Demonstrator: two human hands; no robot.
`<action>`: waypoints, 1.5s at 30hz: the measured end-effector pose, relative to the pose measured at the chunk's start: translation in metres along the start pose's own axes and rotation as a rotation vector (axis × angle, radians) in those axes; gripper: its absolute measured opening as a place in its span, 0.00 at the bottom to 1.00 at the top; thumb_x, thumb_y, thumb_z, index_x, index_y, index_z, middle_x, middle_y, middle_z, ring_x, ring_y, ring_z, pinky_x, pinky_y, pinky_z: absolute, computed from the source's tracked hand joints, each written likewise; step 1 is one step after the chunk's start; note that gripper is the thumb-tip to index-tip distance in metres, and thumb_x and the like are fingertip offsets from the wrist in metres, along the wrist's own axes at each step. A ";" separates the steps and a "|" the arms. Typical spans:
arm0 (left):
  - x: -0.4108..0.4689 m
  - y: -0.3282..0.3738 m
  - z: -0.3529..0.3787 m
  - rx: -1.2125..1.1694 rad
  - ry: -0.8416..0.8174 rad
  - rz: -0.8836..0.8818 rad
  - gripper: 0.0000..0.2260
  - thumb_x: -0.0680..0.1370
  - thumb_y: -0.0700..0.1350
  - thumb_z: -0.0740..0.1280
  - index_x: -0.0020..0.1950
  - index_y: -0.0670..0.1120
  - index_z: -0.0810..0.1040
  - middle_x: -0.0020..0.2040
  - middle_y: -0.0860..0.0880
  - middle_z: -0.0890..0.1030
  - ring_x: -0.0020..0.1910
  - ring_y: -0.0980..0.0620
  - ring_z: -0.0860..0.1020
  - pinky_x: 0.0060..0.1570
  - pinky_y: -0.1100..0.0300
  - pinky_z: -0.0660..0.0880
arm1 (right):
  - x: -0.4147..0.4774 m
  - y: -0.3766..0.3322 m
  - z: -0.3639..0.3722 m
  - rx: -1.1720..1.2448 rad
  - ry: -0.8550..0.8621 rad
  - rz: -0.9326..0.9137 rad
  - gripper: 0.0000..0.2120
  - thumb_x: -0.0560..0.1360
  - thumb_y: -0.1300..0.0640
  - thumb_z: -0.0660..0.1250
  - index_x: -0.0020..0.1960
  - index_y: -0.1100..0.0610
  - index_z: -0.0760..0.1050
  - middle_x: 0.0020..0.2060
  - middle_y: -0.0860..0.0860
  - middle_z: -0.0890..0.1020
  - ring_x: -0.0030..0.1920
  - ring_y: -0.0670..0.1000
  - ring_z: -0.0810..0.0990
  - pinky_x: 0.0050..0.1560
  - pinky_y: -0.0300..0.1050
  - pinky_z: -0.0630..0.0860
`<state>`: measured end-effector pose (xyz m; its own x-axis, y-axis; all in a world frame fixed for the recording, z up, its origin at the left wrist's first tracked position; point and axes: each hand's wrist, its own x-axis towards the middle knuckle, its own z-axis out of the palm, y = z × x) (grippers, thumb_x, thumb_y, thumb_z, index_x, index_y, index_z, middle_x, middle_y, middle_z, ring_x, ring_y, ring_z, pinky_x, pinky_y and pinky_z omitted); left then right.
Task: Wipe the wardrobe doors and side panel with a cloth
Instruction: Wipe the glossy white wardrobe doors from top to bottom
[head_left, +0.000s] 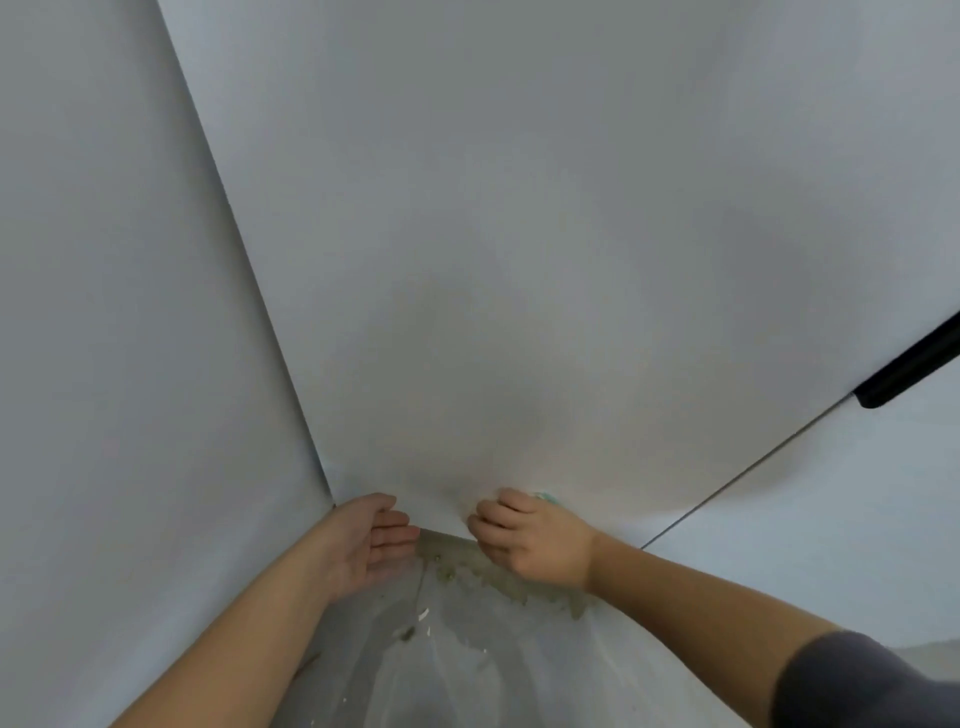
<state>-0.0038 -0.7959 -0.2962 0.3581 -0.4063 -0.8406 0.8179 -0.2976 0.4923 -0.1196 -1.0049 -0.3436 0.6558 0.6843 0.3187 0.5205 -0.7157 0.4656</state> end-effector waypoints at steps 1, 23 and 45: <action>0.002 -0.002 -0.002 -0.007 0.007 0.002 0.20 0.83 0.47 0.57 0.69 0.35 0.69 0.62 0.38 0.76 0.58 0.42 0.75 0.57 0.50 0.72 | 0.000 -0.005 0.011 0.002 -0.026 -0.019 0.13 0.80 0.62 0.63 0.39 0.55 0.82 0.45 0.51 0.82 0.48 0.54 0.78 0.51 0.46 0.72; -0.056 0.049 -0.007 -0.054 0.079 0.199 0.16 0.83 0.47 0.57 0.65 0.37 0.72 0.58 0.40 0.78 0.57 0.43 0.75 0.59 0.48 0.70 | 0.132 0.112 -0.198 -0.236 0.599 0.368 0.06 0.76 0.63 0.70 0.44 0.56 0.85 0.47 0.50 0.85 0.49 0.55 0.75 0.46 0.49 0.73; -0.058 0.009 -0.025 -0.235 0.250 0.267 0.14 0.83 0.46 0.57 0.37 0.46 0.66 0.35 0.47 0.67 0.32 0.51 0.64 0.33 0.59 0.63 | 0.175 0.096 -0.155 -0.084 0.437 0.198 0.10 0.79 0.62 0.62 0.44 0.58 0.82 0.46 0.52 0.83 0.49 0.55 0.75 0.48 0.49 0.69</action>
<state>-0.0054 -0.7531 -0.2484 0.6452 -0.2119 -0.7341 0.7520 0.0063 0.6591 -0.0390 -0.9320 -0.1153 0.4372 0.5439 0.7163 0.3512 -0.8364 0.4208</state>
